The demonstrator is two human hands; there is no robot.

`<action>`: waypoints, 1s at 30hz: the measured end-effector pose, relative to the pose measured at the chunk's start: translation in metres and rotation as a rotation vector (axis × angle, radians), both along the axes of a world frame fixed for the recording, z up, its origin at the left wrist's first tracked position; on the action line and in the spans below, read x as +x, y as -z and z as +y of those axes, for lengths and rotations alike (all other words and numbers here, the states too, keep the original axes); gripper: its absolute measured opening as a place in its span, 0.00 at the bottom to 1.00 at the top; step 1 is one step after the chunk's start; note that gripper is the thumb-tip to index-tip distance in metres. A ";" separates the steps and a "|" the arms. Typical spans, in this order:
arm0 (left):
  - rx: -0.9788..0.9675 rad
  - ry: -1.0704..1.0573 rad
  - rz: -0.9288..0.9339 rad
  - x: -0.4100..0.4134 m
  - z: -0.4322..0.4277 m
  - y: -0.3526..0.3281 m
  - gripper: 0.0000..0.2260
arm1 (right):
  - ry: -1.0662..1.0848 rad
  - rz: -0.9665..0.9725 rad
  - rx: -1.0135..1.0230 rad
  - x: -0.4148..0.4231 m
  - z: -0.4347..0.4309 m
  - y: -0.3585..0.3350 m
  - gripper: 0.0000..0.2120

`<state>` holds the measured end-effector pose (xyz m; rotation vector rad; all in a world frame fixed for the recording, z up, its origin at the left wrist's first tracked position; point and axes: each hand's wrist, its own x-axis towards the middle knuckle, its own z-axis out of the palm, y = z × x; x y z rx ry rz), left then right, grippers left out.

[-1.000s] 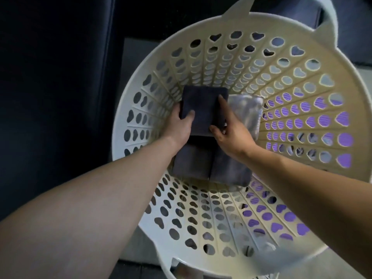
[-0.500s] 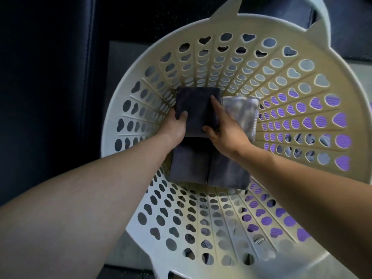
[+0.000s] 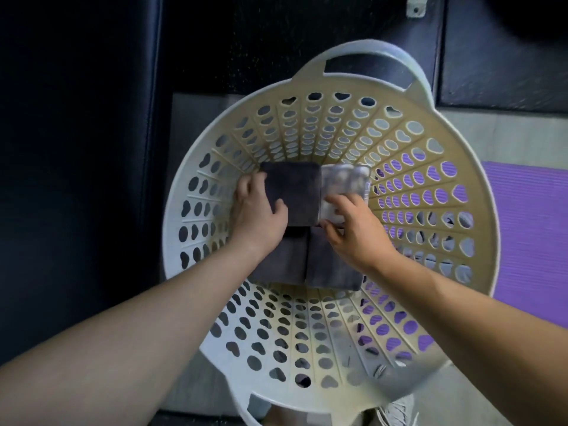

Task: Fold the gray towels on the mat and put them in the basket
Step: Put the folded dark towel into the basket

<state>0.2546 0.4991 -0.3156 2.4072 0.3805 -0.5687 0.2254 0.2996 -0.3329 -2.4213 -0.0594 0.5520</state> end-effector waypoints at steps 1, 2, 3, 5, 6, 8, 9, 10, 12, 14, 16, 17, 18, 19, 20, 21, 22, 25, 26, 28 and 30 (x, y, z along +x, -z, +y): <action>0.005 0.028 -0.002 -0.002 -0.001 -0.007 0.24 | -0.018 -0.006 -0.025 -0.001 -0.004 -0.008 0.22; 0.007 0.062 0.003 -0.005 -0.002 -0.015 0.22 | -0.039 -0.013 -0.052 -0.003 -0.009 -0.017 0.21; 0.005 0.100 -0.001 -0.007 -0.004 -0.023 0.21 | -0.060 -0.019 -0.080 -0.006 -0.015 -0.029 0.20; 0.003 0.176 -0.016 -0.009 -0.011 -0.040 0.20 | -0.096 -0.022 -0.126 -0.015 -0.032 -0.056 0.20; 0.000 0.207 -0.017 -0.009 -0.016 -0.049 0.20 | -0.105 -0.024 -0.141 -0.021 -0.042 -0.071 0.20; -0.005 0.269 -0.008 -0.007 -0.031 -0.066 0.20 | -0.109 -0.050 -0.171 -0.039 -0.067 -0.103 0.20; -0.002 0.309 -0.006 -0.005 -0.041 -0.074 0.21 | -0.109 -0.074 -0.188 -0.049 -0.081 -0.118 0.21; 0.010 0.357 -0.006 -0.003 -0.053 -0.082 0.21 | -0.107 -0.099 -0.205 -0.059 -0.095 -0.131 0.21; 0.054 0.452 -0.016 0.000 -0.079 -0.099 0.21 | -0.108 -0.129 -0.223 -0.080 -0.124 -0.152 0.21; 0.084 0.529 -0.033 0.001 -0.110 -0.117 0.22 | -0.106 -0.139 -0.224 -0.098 -0.155 -0.164 0.21; 0.091 0.574 -0.054 -0.003 -0.144 -0.133 0.22 | -0.101 -0.126 -0.229 -0.116 -0.186 -0.169 0.22; 0.092 0.590 -0.068 -0.006 -0.160 -0.140 0.22 | -0.096 -0.124 -0.239 -0.124 -0.201 -0.170 0.22; 0.090 0.609 -0.073 -0.009 -0.177 -0.145 0.22 | -0.088 -0.122 -0.250 -0.133 -0.216 -0.170 0.22; 0.085 0.626 -0.074 -0.013 -0.195 -0.149 0.22 | -0.078 -0.116 -0.257 -0.141 -0.231 -0.170 0.22; 0.077 0.634 -0.076 -0.019 -0.212 -0.152 0.21 | -0.073 -0.115 -0.257 -0.148 -0.246 -0.170 0.22; 0.069 0.624 -0.081 -0.026 -0.228 -0.153 0.21 | -0.080 -0.120 -0.255 -0.154 -0.260 -0.168 0.22; 0.059 0.602 -0.086 -0.034 -0.243 -0.153 0.20 | -0.098 -0.119 -0.255 -0.160 -0.274 -0.165 0.22; 0.079 0.547 -0.097 -0.063 -0.288 -0.147 0.17 | -0.134 -0.101 -0.253 -0.181 -0.318 -0.153 0.22; 0.090 0.541 -0.099 -0.075 -0.303 -0.142 0.16 | -0.144 -0.091 -0.252 -0.189 -0.332 -0.148 0.22; 0.115 0.533 -0.061 -0.094 -0.323 -0.130 0.15 | -0.160 -0.049 -0.248 -0.199 -0.353 -0.135 0.21; 0.144 0.515 0.035 -0.116 -0.341 -0.107 0.15 | -0.166 0.016 -0.248 -0.208 -0.375 -0.120 0.21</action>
